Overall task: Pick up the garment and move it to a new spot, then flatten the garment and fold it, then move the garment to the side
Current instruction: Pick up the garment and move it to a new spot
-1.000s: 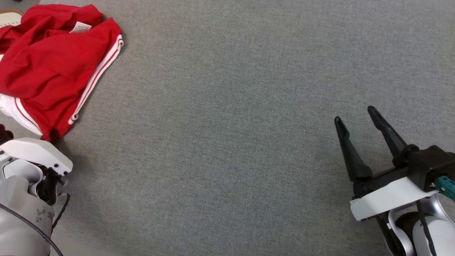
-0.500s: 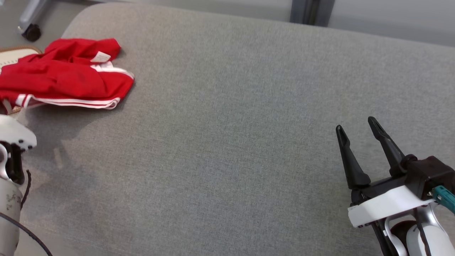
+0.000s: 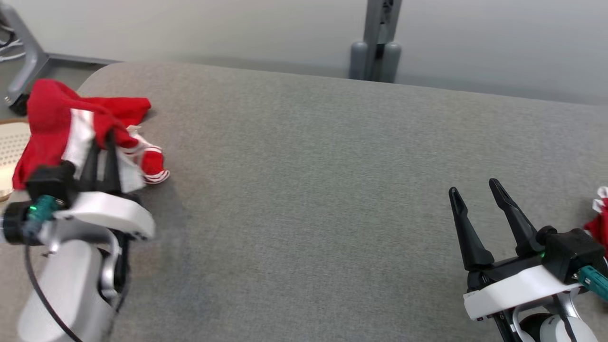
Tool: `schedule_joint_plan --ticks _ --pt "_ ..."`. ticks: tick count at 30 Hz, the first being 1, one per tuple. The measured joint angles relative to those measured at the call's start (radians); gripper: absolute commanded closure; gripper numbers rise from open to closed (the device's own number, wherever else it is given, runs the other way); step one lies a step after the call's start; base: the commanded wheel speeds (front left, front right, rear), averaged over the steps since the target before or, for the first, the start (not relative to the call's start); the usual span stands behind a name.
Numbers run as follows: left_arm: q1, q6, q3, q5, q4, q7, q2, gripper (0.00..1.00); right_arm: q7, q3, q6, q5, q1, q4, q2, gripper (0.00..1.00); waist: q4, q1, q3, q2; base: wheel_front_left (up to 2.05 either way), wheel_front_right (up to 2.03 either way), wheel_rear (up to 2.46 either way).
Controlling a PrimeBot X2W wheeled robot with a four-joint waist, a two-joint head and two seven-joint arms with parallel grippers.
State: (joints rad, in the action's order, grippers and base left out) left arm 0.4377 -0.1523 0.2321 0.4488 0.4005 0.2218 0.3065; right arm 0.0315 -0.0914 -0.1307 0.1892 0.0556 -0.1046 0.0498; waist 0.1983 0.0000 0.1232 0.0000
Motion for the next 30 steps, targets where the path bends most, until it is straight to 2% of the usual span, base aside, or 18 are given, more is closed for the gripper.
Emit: schedule_joint_plan --ticks 6,11,18,19,27,30 --pt "-0.131 -0.034 0.101 -0.036 -0.223 -0.100 -0.026 1.00 0.014 0.001 0.000 0.021 -0.004 0.018 -0.001 0.00 -0.069 0.0000 -0.014 0.0000 0.00 0.00 0.00" --pt "-0.155 -0.017 0.205 -0.064 -0.330 -0.174 -0.051 1.00 0.031 0.009 0.000 0.031 0.003 0.021 -0.001 0.00 -0.134 0.0000 -0.002 0.0000 0.00 0.00 0.00" --pt "-0.128 0.052 0.364 -0.098 -0.333 -0.231 -0.131 1.00 0.050 0.011 0.000 0.043 0.018 0.034 0.000 0.00 -0.230 0.0000 0.017 0.0000 0.00 0.00 0.00" --pt "-0.128 0.052 0.364 -0.098 -0.333 -0.231 -0.131 1.00 0.050 0.011 0.000 0.043 0.018 0.034 0.000 0.00 -0.230 0.0000 0.017 0.0000 0.00 0.00 0.00" --pt "-0.037 0.133 0.481 -0.116 -0.229 -0.233 -0.208 1.00 0.075 0.001 0.000 0.061 0.034 0.057 -0.001 0.00 -0.351 0.0000 0.053 0.0000 0.00 0.00 0.00" --pt "0.001 0.143 0.502 -0.128 -0.195 -0.220 -0.225 1.00 0.085 -0.004 0.000 0.073 0.040 0.066 0.000 0.00 -0.394 0.0000 0.070 0.0000 0.00 0.00 0.00"
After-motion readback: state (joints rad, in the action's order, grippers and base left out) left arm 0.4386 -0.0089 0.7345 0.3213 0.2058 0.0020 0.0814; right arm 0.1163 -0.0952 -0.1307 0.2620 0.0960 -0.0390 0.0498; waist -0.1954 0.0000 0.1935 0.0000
